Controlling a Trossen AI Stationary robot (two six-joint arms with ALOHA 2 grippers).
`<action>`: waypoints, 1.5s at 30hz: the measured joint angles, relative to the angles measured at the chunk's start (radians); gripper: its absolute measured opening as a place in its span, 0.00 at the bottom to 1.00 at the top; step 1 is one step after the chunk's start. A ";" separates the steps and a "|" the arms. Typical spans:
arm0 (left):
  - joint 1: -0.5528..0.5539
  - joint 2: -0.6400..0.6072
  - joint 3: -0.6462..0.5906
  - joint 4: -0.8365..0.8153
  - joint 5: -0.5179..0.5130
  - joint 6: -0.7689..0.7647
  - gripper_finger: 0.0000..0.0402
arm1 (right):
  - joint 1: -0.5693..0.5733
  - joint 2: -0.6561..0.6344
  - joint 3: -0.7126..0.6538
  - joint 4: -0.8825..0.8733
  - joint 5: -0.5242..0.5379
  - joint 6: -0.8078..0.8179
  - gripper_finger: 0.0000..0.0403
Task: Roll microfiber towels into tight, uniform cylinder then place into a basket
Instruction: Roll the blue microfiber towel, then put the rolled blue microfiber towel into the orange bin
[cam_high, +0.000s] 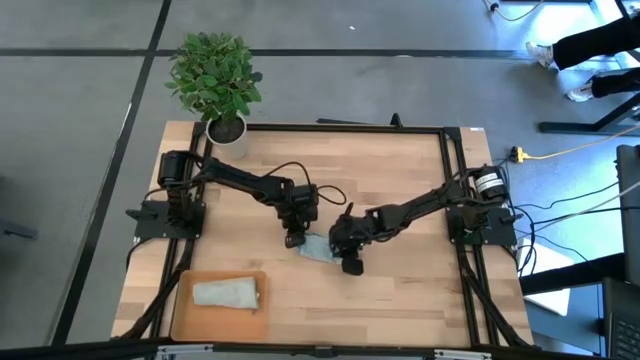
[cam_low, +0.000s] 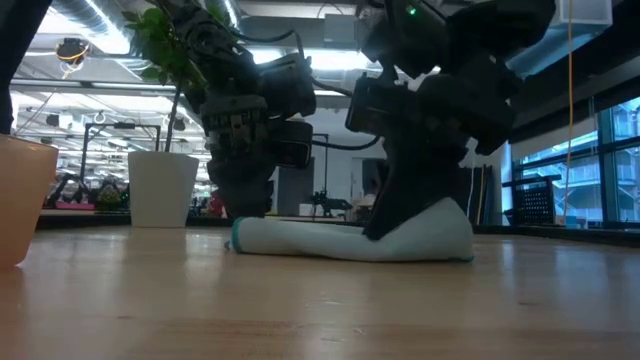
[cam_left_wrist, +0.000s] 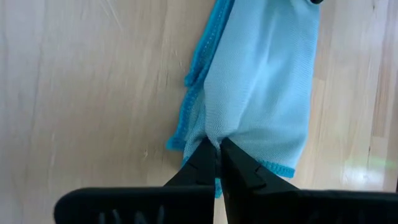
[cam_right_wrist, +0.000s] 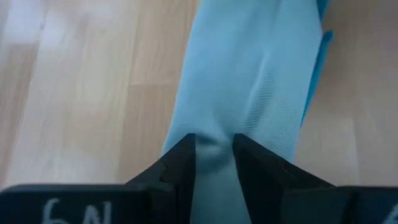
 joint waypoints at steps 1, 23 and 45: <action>0.000 0.000 0.000 0.000 0.000 0.000 0.00 | 0.000 0.000 -0.008 0.005 -0.001 0.004 0.29; 0.013 -0.010 -0.003 0.008 0.016 0.076 0.20 | 0.000 0.000 -0.020 0.043 -0.007 -0.019 0.29; -0.122 -0.383 -0.001 -0.100 -0.257 0.200 0.20 | -0.005 0.001 -0.021 0.034 -0.014 -0.033 0.29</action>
